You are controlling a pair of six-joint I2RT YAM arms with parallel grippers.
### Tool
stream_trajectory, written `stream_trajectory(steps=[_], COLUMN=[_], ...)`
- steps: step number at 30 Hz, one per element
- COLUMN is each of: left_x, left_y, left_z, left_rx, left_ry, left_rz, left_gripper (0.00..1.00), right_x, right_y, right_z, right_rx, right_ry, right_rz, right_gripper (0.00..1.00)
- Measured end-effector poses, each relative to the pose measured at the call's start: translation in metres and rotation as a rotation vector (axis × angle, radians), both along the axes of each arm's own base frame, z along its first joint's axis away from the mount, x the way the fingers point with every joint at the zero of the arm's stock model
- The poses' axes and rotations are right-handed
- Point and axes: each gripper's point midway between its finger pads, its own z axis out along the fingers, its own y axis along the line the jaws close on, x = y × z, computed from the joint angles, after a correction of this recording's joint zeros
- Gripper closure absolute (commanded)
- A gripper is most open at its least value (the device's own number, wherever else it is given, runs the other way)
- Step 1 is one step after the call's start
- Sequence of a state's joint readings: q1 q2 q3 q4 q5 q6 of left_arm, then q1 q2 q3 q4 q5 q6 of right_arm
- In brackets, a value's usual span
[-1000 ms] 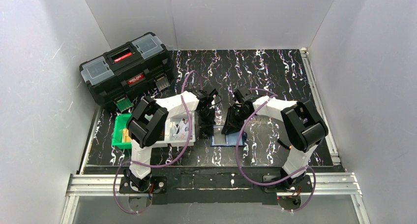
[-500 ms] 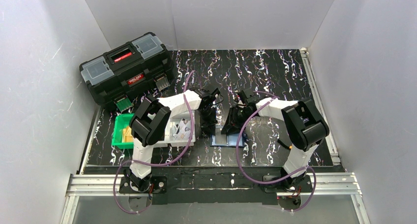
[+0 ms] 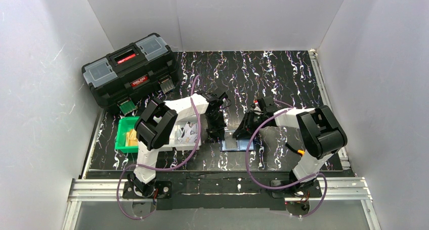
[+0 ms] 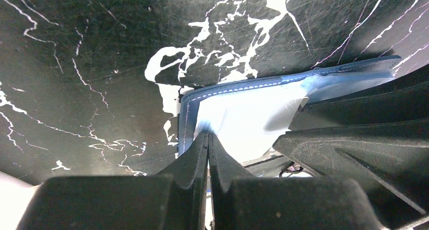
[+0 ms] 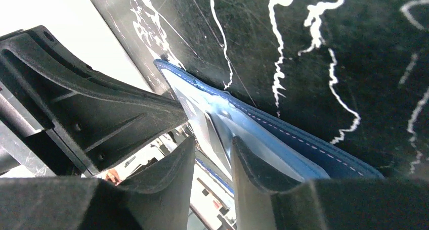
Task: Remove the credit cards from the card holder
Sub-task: Remove the credit card from the card holder.
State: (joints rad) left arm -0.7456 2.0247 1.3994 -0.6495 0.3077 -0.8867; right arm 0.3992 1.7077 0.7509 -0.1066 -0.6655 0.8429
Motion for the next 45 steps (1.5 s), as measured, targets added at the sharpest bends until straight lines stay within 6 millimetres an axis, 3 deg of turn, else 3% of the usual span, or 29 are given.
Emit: stream_trajectory(steps=[15, 27, 32, 45], left_x=[-0.001, -0.001, -0.001, -0.002], left_y=[-0.001, -0.002, -0.001, -0.002], left_z=[-0.001, -0.001, -0.001, -0.002], left_rx=[-0.015, -0.018, -0.018, -0.021], left_ry=[0.024, 0.03, 0.031, 0.033], left_rz=[0.034, 0.044, 0.05, 0.051], left_gripper=[1.0, 1.0, 1.0, 1.0], right_x=[0.0, 0.002, 0.002, 0.007], right_y=[-0.006, -0.007, -0.007, -0.01], right_z=[-0.004, -0.002, -0.001, 0.007], right_rx=[0.041, 0.045, 0.051, 0.029], right_ry=[-0.009, -0.037, -0.057, -0.125], right_rz=[-0.05, -0.054, -0.054, -0.057], right_gripper=[0.83, 0.83, 0.72, 0.76])
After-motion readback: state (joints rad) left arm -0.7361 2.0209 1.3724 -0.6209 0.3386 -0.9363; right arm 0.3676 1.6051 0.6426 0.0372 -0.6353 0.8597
